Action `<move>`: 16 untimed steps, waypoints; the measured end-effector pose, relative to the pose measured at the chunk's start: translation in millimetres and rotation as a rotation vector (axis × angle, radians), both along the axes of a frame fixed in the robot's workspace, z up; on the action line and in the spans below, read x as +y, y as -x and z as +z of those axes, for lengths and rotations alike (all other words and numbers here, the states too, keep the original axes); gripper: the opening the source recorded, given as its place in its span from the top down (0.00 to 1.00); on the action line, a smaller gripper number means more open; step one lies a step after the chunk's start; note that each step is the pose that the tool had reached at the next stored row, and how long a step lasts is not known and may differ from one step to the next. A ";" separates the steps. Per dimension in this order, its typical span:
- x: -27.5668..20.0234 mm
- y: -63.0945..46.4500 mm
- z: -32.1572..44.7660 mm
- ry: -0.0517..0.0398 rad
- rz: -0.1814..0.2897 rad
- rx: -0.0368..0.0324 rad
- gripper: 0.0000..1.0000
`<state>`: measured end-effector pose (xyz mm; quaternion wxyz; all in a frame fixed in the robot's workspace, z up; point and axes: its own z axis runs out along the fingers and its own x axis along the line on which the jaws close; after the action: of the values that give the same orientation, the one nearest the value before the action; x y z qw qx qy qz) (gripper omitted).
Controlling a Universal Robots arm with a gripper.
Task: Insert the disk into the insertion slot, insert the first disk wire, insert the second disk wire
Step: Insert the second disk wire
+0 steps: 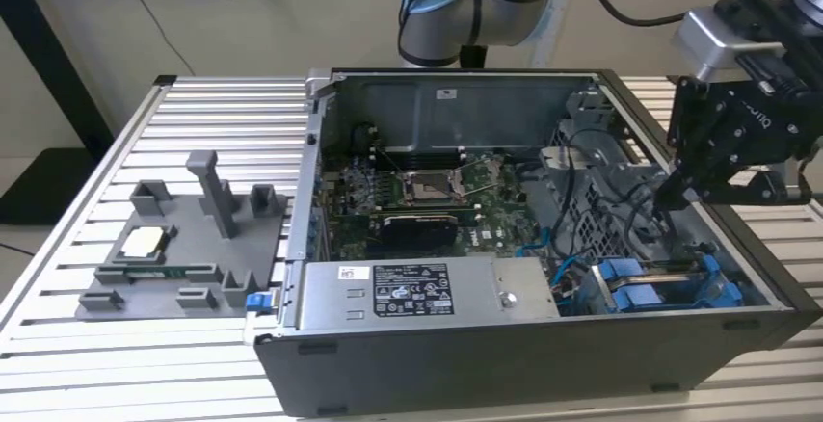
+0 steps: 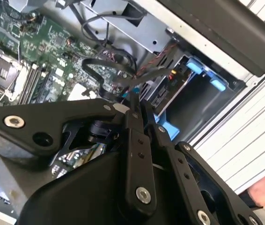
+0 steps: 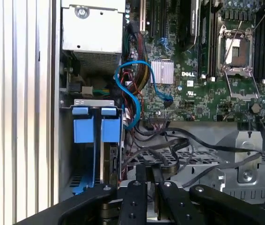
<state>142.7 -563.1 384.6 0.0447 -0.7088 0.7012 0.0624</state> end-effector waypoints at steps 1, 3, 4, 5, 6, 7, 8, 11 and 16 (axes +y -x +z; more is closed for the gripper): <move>-0.6 0.9 -1.0 0.0000 0.000 -0.0026 0.84; -2.6 1.6 -3.4 0.0002 0.000 -0.0067 0.84; -3.6 1.8 -4.7 0.0002 0.000 -0.0086 0.84; -4.6 2.1 -6.2 0.0002 0.000 -0.0103 0.84; -5.6 2.3 -7.6 0.0001 0.000 -0.0119 0.84; -6.5 2.4 -9.0 0.0002 0.000 -0.0135 0.84; -7.5 2.5 -10.3 0.0002 0.000 -0.0149 0.84; -8.6 2.6 -12.5 -0.0001 0.000 -0.0162 0.84; -8.7 2.7 -12.6 0.0001 0.000 -0.0163 0.84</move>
<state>140.0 -571.7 372.0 0.0503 -0.7093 0.7008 0.0566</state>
